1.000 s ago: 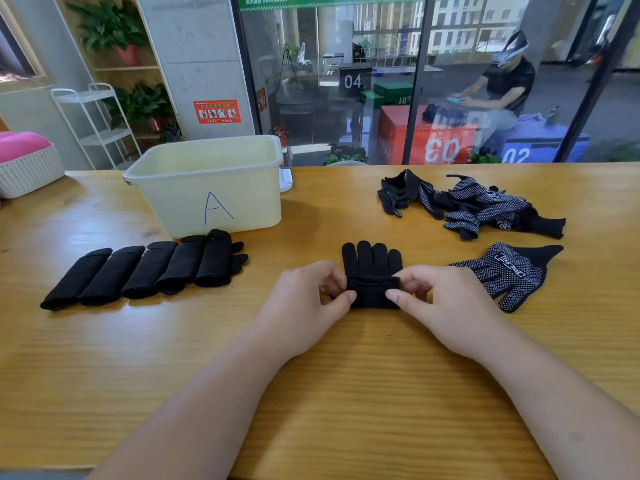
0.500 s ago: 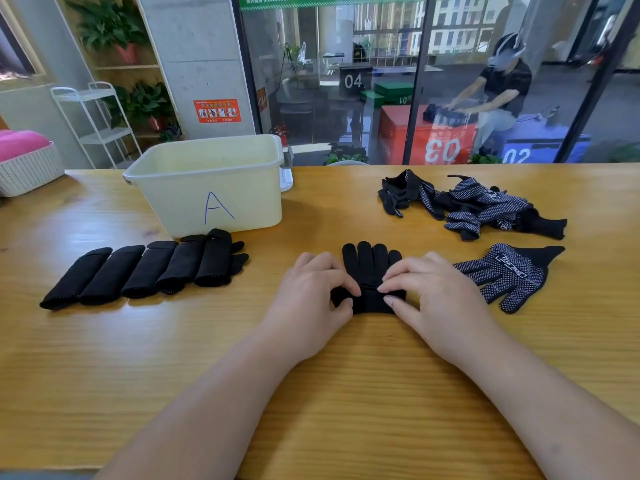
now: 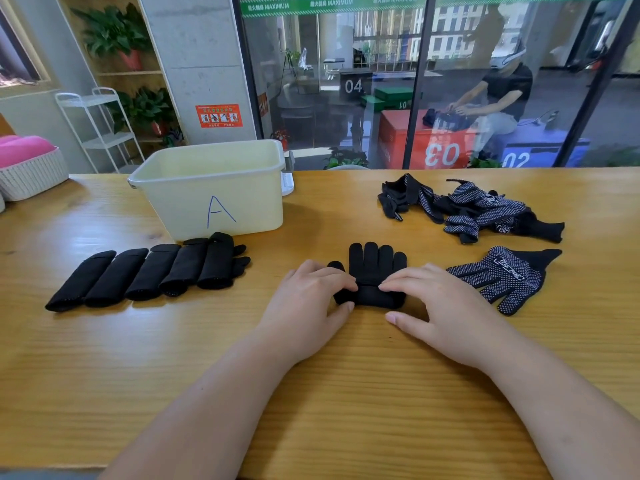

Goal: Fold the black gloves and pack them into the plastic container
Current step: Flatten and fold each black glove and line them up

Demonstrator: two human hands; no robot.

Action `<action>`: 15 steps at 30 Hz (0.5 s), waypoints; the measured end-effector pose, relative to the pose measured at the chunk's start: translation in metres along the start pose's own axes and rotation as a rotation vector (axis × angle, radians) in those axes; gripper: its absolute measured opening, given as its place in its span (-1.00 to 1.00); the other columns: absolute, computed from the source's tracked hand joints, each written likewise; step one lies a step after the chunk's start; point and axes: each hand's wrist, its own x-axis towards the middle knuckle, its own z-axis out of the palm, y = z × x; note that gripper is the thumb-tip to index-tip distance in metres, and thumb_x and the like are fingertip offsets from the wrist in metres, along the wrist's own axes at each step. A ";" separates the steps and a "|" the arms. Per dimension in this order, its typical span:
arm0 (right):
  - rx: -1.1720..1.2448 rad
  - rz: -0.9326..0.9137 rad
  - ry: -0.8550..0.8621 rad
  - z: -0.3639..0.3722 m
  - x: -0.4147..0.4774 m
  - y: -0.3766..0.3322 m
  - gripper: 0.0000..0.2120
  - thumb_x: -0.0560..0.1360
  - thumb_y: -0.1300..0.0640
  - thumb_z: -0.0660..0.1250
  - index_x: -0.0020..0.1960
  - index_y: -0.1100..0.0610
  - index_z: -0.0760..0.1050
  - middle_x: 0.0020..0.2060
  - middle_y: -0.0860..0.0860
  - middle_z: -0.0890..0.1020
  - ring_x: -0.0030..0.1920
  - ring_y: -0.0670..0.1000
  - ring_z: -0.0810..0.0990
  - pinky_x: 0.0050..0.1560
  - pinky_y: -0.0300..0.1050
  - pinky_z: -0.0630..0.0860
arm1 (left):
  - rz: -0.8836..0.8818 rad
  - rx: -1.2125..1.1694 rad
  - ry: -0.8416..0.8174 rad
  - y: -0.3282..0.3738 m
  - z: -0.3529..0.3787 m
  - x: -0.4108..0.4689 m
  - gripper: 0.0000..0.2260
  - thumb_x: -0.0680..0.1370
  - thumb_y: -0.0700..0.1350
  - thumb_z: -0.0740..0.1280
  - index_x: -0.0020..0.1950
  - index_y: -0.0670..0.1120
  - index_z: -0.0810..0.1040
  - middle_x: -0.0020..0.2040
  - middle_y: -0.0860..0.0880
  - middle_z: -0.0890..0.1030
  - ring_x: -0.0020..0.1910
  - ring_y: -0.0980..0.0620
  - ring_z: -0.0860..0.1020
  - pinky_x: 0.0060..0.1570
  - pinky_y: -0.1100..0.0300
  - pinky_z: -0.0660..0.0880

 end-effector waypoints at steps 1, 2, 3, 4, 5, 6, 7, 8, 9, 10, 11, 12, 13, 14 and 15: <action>0.019 0.007 0.011 0.001 0.000 0.000 -0.54 0.57 -0.27 0.38 0.44 -0.23 0.51 0.30 -0.42 0.49 0.30 -0.27 0.38 0.26 -0.10 0.51 | -0.003 -0.001 0.013 0.001 -0.001 0.001 -0.73 0.67 0.09 0.35 0.37 0.16 0.62 0.33 0.26 0.61 0.39 0.15 0.39 0.37 0.03 0.40; 0.033 0.017 0.021 0.001 0.000 0.000 -0.54 0.56 -0.26 0.39 0.43 -0.22 0.51 0.29 -0.41 0.50 0.30 -0.27 0.38 0.26 -0.09 0.50 | -0.007 -0.009 0.028 0.003 -0.002 0.001 -0.73 0.69 0.07 0.34 0.38 0.15 0.62 0.30 0.25 0.62 0.38 0.15 0.40 0.38 0.04 0.39; 0.040 0.033 0.032 0.002 0.001 -0.001 -0.56 0.57 -0.24 0.40 0.43 -0.23 0.51 0.27 -0.40 0.52 0.30 -0.27 0.38 0.26 -0.09 0.50 | -0.016 -0.026 0.043 0.004 -0.002 0.001 -0.74 0.70 0.06 0.32 0.38 0.13 0.62 0.26 0.24 0.62 0.36 0.15 0.40 0.39 0.07 0.38; 0.041 0.051 0.050 0.003 0.001 -0.001 -0.58 0.57 -0.21 0.42 0.42 -0.23 0.51 0.23 -0.40 0.53 0.28 -0.27 0.39 0.25 -0.09 0.50 | -0.029 -0.049 0.056 0.006 -0.004 0.001 -0.74 0.71 0.06 0.32 0.38 0.12 0.62 0.20 0.24 0.59 0.33 0.16 0.40 0.38 0.10 0.37; 0.048 0.074 0.072 0.005 0.002 -0.003 -0.60 0.58 -0.16 0.43 0.40 -0.24 0.52 0.16 -0.40 0.52 0.26 -0.26 0.42 0.24 -0.09 0.51 | -0.043 -0.076 0.065 0.006 -0.004 0.001 -0.75 0.71 0.06 0.32 0.38 0.12 0.62 0.15 0.25 0.53 0.29 0.19 0.39 0.37 0.13 0.36; 0.065 0.097 0.098 0.007 0.003 -0.003 -0.64 0.59 -0.11 0.45 0.37 -0.23 0.54 0.08 -0.41 0.50 0.22 -0.25 0.45 0.22 -0.09 0.51 | -0.053 -0.101 0.066 0.006 -0.004 0.001 -0.74 0.70 0.08 0.33 0.38 0.13 0.60 0.11 0.29 0.48 0.25 0.22 0.38 0.35 0.16 0.36; 0.090 0.120 0.125 0.008 0.005 -0.004 -0.67 0.60 -0.06 0.45 0.34 -0.24 0.56 0.03 -0.41 0.49 0.17 -0.24 0.48 0.19 -0.09 0.51 | -0.056 -0.120 0.058 0.006 -0.004 0.001 -0.73 0.68 0.11 0.37 0.38 0.15 0.58 0.08 0.34 0.44 0.23 0.26 0.36 0.34 0.18 0.36; 0.119 0.144 0.146 0.010 0.005 -0.003 -0.71 0.61 -0.03 0.44 0.30 -0.24 0.57 -0.01 -0.39 0.49 0.12 -0.22 0.50 0.15 -0.11 0.50 | -0.058 -0.140 0.042 0.005 -0.003 0.001 -0.70 0.65 0.13 0.41 0.38 0.18 0.56 0.07 0.40 0.42 0.23 0.30 0.35 0.34 0.19 0.35; 0.153 0.170 0.159 0.010 0.006 -0.003 -0.75 0.62 -0.02 0.43 0.27 -0.26 0.58 -0.03 -0.34 0.51 0.07 -0.22 0.52 0.12 -0.13 0.48 | -0.067 -0.167 0.027 0.004 -0.002 0.002 -0.67 0.62 0.13 0.45 0.37 0.19 0.54 0.06 0.43 0.44 0.23 0.32 0.35 0.34 0.19 0.35; 0.196 0.194 0.167 0.010 0.006 -0.001 -0.77 0.63 -0.01 0.42 0.23 -0.27 0.59 -0.04 -0.30 0.55 0.04 -0.23 0.53 0.08 -0.18 0.47 | -0.082 -0.202 0.021 0.002 -0.002 0.002 -0.66 0.61 0.11 0.47 0.36 0.21 0.52 0.07 0.42 0.50 0.23 0.32 0.36 0.34 0.18 0.35; 0.251 0.214 0.169 0.010 0.005 0.000 -0.79 0.62 0.00 0.43 0.20 -0.27 0.60 -0.04 -0.27 0.60 0.03 -0.26 0.55 0.05 -0.24 0.45 | -0.099 -0.236 0.025 0.000 -0.001 0.002 -0.68 0.61 0.08 0.47 0.34 0.23 0.52 0.08 0.38 0.56 0.24 0.31 0.39 0.33 0.17 0.36; 0.316 0.234 0.165 0.008 0.004 0.002 -0.80 0.62 0.01 0.44 0.18 -0.27 0.60 -0.04 -0.27 0.65 0.03 -0.29 0.57 0.03 -0.29 0.43 | -0.116 -0.270 0.036 -0.002 0.000 0.003 -0.70 0.62 0.07 0.46 0.31 0.24 0.51 0.10 0.34 0.62 0.25 0.29 0.43 0.31 0.17 0.39; 0.382 0.253 0.159 0.006 0.004 0.002 -0.80 0.61 0.01 0.45 0.16 -0.26 0.60 -0.04 -0.28 0.69 0.01 -0.31 0.59 0.00 -0.31 0.42 | -0.135 -0.304 0.040 -0.003 0.000 0.003 -0.73 0.63 0.07 0.45 0.30 0.25 0.50 0.11 0.31 0.66 0.23 0.28 0.48 0.27 0.18 0.41; 0.435 0.269 0.152 0.005 0.003 0.003 -0.81 0.61 0.01 0.46 0.15 -0.26 0.60 -0.04 -0.30 0.71 -0.02 -0.31 0.60 -0.03 -0.28 0.43 | -0.155 -0.337 0.035 -0.004 0.000 0.003 -0.74 0.64 0.09 0.43 0.30 0.25 0.49 0.10 0.30 0.69 0.19 0.27 0.53 0.21 0.22 0.44; 0.469 0.283 0.147 0.005 0.003 0.003 -0.81 0.61 0.00 0.46 0.15 -0.26 0.59 -0.06 -0.33 0.72 -0.08 -0.28 0.62 -0.06 -0.23 0.45 | -0.173 -0.367 0.025 -0.004 -0.001 0.003 -0.75 0.65 0.11 0.42 0.30 0.25 0.49 0.07 0.29 0.70 0.13 0.27 0.56 0.13 0.27 0.45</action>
